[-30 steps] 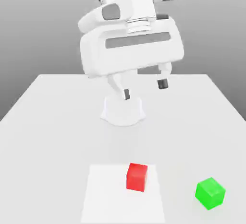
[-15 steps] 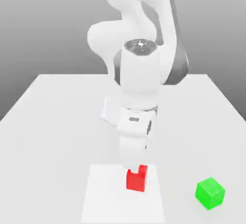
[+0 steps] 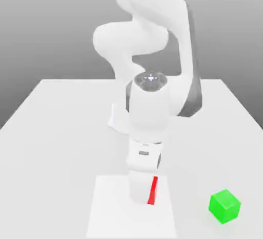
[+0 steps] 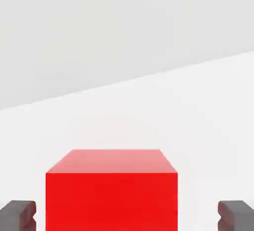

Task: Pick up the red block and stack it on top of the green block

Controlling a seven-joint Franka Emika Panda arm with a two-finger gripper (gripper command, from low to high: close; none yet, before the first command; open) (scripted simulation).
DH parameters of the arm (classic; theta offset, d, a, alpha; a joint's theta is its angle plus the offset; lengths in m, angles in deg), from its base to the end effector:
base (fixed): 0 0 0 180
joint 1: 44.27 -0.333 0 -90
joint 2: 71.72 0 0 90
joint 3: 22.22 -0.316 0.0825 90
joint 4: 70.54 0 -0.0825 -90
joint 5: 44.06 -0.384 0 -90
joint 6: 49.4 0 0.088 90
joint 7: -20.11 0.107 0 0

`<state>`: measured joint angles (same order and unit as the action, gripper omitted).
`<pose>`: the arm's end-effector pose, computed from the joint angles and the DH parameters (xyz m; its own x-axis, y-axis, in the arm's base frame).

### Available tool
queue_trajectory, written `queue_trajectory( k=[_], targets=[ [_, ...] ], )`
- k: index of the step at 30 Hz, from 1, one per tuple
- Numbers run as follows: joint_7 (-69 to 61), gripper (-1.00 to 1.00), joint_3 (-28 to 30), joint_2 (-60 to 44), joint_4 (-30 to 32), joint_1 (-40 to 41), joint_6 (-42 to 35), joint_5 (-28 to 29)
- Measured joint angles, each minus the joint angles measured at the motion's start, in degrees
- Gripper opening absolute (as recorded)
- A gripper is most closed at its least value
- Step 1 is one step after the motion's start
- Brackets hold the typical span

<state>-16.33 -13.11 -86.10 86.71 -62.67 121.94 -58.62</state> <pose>0.3806 0.0386 0.1449 0.8516 0.5242 0.0020 0.5242 -0.8516 0.0024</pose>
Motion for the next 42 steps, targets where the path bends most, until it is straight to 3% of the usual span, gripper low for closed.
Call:
queue_trajectory(
  k=[6, 13, 22, 25, 35, 40, 41, 42],
  targets=[
    [0.0, -1.0, -0.2, -0.1, 0.0, 0.2, 0.0, -0.1],
    [5.3, -1.0, 5.5, 6.5, 0.5, -3.6, -5.2, 7.5],
    [10.4, -1.0, 7.2, 13.7, 2.1, -3.8, -11.3, 14.2],
    [11.2, -1.0, 4.8, 13.4, -0.9, -3.9, -13.7, 15.5],
    [9.2, -1.0, -2.5, 8.3, -14.2, -15.5, -22.3, 13.7],
    [7.5, -1.0, -4.1, -0.1, -16.0, -15.5, -15.8, 11.5],
    [7.3, 1.0, -4.3, -1.5, -16.1, -15.4, -14.5, 11.2],
    [7.3, 1.0, -4.3, -1.5, -16.1, -15.4, -14.5, 11.2]
  ],
)
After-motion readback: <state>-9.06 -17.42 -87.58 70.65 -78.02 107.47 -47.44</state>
